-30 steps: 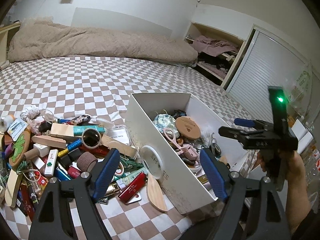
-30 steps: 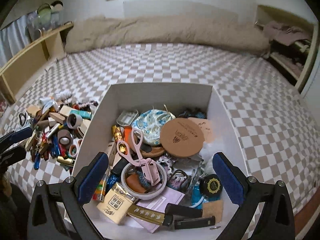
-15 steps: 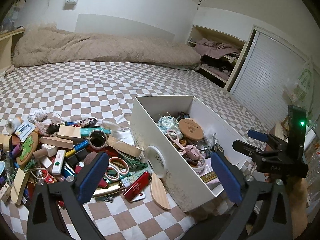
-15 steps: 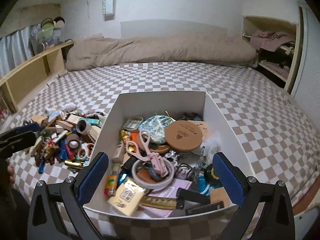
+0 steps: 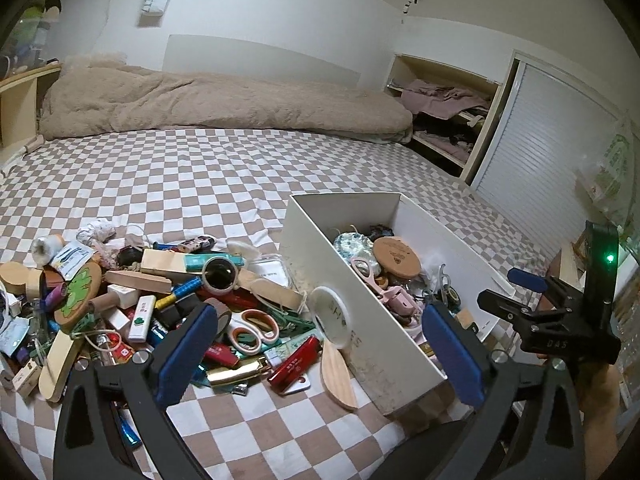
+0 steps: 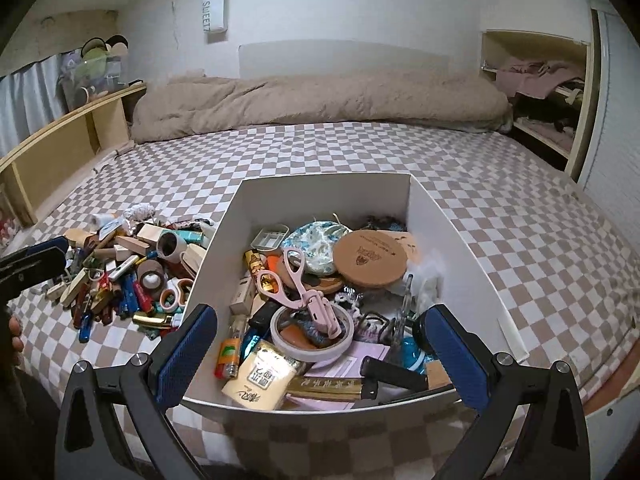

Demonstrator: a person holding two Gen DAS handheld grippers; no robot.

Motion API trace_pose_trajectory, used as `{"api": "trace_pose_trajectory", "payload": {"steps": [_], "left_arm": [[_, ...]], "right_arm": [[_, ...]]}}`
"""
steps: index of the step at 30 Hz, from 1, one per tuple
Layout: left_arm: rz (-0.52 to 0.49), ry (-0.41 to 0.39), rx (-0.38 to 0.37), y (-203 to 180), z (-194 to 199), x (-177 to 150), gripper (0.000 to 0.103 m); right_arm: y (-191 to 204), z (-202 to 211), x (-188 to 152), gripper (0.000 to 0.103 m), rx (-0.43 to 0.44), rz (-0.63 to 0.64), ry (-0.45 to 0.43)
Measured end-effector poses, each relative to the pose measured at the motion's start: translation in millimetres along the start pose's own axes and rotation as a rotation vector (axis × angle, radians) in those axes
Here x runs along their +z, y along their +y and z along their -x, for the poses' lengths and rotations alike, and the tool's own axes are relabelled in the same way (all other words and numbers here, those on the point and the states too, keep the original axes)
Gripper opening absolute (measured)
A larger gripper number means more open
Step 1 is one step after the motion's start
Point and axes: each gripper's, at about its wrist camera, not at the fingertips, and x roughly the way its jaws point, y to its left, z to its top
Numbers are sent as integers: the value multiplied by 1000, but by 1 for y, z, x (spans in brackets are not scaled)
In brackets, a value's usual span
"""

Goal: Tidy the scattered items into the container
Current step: 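Withdraw both grippers from the box back toward the heap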

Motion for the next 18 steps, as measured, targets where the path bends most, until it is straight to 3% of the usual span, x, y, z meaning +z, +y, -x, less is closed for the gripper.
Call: {"api": "trace_pose_trajectory", "payload": {"steps": [8, 18], "left_arm": [[14, -2, 16, 14, 10, -2, 103], [64, -33, 77, 51, 35, 3, 103]], "right_arm": [[12, 7, 9, 103, 13, 10, -19], [55, 3, 29, 103, 60, 68, -50]]}}
